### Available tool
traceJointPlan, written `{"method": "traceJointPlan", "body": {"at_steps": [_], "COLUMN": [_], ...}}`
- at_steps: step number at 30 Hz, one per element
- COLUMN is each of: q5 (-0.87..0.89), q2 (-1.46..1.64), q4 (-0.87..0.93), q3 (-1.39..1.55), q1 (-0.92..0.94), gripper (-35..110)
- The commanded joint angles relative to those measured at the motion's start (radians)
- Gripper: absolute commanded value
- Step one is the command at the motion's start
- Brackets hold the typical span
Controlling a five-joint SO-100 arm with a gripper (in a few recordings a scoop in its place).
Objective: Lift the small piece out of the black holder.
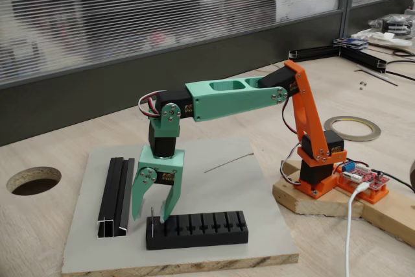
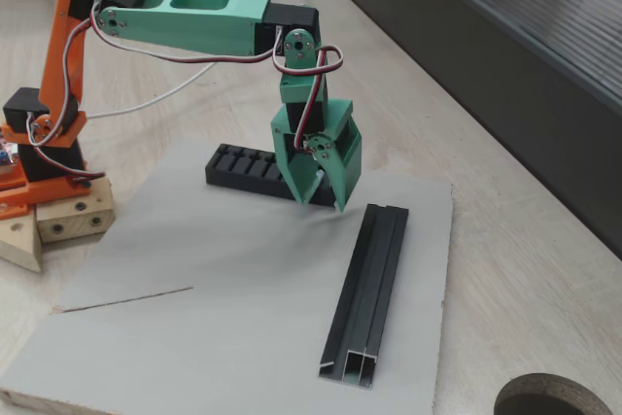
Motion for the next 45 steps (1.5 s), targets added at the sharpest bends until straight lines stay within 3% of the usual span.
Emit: {"method": "traceJointPlan", "body": {"at_steps": [1, 32, 45], "q5": [0.002, -0.002, 0.000], "q2": [0.032, 0.032, 0.032], "q4": [0.011, 0.009, 0.006], "q3": [-0.025, -0.025, -0.028], "q1": [-0.011, -0.011, -0.011], "gripper": [34, 34, 14]}}
